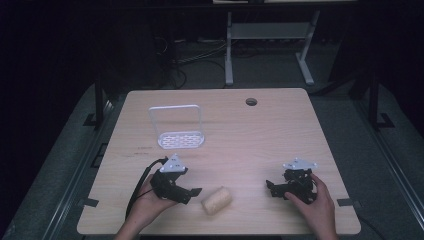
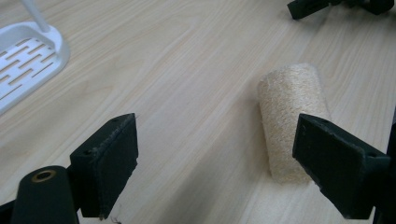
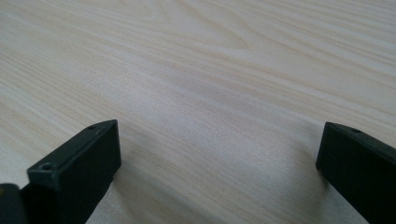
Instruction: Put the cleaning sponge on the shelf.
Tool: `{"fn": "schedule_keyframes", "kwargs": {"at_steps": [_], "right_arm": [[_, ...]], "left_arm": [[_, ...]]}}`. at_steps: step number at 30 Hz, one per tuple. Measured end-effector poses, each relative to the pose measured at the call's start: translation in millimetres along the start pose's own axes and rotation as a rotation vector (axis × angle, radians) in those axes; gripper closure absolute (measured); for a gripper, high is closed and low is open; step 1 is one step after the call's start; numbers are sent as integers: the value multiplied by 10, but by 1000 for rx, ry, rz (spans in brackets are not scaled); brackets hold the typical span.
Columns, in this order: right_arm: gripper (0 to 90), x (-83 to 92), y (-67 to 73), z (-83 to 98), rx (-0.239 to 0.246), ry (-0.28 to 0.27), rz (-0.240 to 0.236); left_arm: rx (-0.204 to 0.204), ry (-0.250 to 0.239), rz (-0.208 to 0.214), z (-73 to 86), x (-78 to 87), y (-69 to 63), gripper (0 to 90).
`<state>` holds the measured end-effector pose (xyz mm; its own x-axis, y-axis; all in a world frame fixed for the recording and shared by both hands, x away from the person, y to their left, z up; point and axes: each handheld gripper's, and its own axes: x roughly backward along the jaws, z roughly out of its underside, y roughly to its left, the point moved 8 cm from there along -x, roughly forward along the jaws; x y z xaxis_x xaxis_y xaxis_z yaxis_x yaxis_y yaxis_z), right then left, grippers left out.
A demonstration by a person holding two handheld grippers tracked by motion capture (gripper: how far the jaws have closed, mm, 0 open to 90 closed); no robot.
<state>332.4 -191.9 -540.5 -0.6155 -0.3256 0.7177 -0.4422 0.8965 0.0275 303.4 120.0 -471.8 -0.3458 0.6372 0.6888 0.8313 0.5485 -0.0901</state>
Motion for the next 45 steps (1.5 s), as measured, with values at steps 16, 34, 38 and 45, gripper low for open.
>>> {"fn": "schedule_keyframes", "kwargs": {"at_steps": [16,34,38,45], "right_arm": [[0,0,-1,0,2,0,0],[0,0,0,0,0,0,0],[0,0,0,0,0,0,0],[0,0,0,0,-1,0,0]], "left_arm": [[-39,22,39,-66,-139,-176,139],[-62,35,73,-109,-297,-396,139],[-64,41,83,-108,-355,-463,139],[-75,54,95,-102,-430,-541,139]]}}
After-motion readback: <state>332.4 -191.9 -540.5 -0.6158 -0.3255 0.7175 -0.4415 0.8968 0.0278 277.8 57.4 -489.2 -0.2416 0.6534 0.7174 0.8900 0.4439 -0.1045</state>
